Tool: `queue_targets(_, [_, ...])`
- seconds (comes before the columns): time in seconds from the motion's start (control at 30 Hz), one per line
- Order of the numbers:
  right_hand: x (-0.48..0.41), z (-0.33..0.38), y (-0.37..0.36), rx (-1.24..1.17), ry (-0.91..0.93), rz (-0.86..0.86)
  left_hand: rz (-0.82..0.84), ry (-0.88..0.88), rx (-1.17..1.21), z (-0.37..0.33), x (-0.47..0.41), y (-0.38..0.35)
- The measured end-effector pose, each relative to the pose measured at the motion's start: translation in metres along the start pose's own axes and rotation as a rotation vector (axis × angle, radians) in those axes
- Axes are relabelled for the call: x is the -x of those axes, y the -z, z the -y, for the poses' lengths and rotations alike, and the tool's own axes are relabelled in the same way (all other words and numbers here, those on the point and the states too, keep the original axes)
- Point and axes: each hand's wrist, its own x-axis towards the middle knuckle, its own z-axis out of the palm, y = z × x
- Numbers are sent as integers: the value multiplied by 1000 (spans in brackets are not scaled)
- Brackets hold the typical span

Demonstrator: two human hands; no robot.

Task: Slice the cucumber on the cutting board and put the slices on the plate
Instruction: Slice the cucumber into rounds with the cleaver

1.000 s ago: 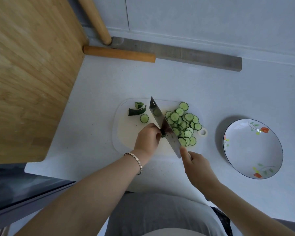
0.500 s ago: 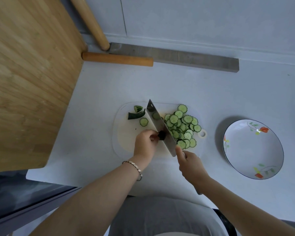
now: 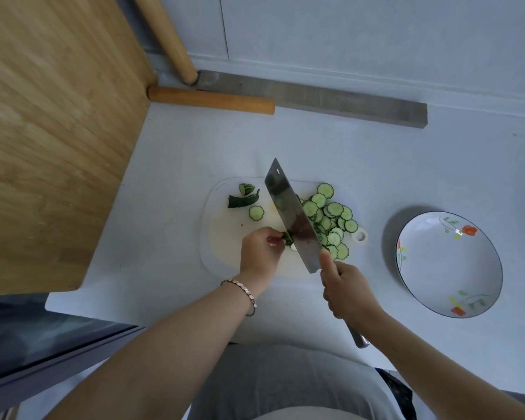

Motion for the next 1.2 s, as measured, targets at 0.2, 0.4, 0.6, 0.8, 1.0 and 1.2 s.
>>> queue_targets(0.2, [0, 4, -3, 32, 7, 12, -2, -2, -29, 0, 0, 1])
queue_targets(0.4, [0, 2, -6, 52, -14, 12, 5, -4, -40, -1, 0, 1])
queue_targets(0.6, [9, -7, -11, 61, -50, -7, 25, -11, -69, 3, -2, 0])
queue_targets(0.8, [-1, -1, -24, 135, -24, -39, 51, -28, -67, 1, -2, 2])
queue_targets(1.0, [-11, -4, -21, -73, -92, -35, 35, -43, -64, -2, -3, 1])
queue_targets(1.2, [-8, 7, 14, -251, -148, 12, 107, -54, -128, -3, -10, -5])
